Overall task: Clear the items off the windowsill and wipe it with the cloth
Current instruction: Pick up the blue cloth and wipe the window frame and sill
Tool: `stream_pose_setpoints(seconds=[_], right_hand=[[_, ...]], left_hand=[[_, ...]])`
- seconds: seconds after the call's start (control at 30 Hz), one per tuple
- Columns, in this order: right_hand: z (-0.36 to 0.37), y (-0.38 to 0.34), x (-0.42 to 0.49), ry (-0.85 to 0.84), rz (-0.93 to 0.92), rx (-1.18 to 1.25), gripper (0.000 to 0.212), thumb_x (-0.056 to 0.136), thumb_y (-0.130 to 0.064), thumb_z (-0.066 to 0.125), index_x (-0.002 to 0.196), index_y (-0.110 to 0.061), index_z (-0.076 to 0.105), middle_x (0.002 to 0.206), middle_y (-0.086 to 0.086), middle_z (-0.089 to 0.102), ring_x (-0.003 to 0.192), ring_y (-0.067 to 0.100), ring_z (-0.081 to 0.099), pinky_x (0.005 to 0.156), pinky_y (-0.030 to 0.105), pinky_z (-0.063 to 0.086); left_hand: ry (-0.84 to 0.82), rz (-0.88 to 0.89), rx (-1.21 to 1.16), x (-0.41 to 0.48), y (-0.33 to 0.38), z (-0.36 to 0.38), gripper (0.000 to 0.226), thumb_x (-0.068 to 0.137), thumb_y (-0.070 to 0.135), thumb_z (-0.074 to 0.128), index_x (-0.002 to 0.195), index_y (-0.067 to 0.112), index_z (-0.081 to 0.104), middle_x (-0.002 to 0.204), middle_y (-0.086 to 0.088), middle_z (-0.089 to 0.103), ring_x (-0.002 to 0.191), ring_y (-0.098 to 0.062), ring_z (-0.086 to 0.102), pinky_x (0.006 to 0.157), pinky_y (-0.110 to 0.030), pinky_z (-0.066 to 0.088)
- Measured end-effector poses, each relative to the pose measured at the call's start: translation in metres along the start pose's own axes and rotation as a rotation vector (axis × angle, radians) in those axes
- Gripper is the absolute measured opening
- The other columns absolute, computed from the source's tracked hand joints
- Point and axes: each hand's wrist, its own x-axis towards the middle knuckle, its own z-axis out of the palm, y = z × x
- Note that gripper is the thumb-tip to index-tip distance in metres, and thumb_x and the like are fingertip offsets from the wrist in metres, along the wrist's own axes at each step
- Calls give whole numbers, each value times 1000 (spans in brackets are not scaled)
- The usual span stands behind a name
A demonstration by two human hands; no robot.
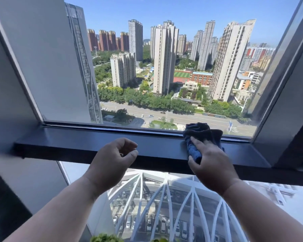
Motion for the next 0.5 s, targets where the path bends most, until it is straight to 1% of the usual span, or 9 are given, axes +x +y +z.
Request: stream_pose_setpoints(seconds=[0.1,0.2,0.3,0.37,0.43,0.5], right_hand=[[16,-37,11,-16,-63,16,77,88,-57,41,159,-26,40,132,7,63,118,26,56,107,43,46],[33,-74,21,-43,-154,18,81,87,-61,36,161,-26,35,140,7,60,127,27,53,114,43,43],[48,-115,31,-72,-252,22,85,88,-65,34,164,-26,27,152,7,53,141,28,45,123,44,33],[59,-142,36,-91,-299,25,87,90,-67,34,165,-26,22,156,6,49,145,27,41,126,44,28],[69,-171,42,-108,-336,49,89,90,-71,32,166,-25,20,160,6,45,148,28,37,126,43,25],[78,-200,48,-134,-368,76,91,90,-73,28,166,-24,20,164,10,40,151,30,32,127,42,22]], left_hand=[[59,-34,7,-8,-11,-16,3,96,35,74,99,36,74,99,32,75,91,3,73,67,-10,53],[129,-74,4,-22,-22,-37,3,95,34,74,98,36,75,99,32,74,93,4,71,67,-4,51],[185,-132,-16,-40,-30,-59,5,95,33,74,99,35,74,101,33,74,96,7,70,70,-7,51],[224,-177,-26,-51,-34,-72,7,95,33,74,101,35,74,101,30,75,97,8,69,79,-12,52],[269,-220,-25,-64,-39,-85,8,95,33,73,103,36,73,99,26,76,97,8,68,84,-17,55],[307,-250,-23,-76,-45,-97,8,95,33,73,103,36,73,101,31,73,97,9,67,84,-15,53]])
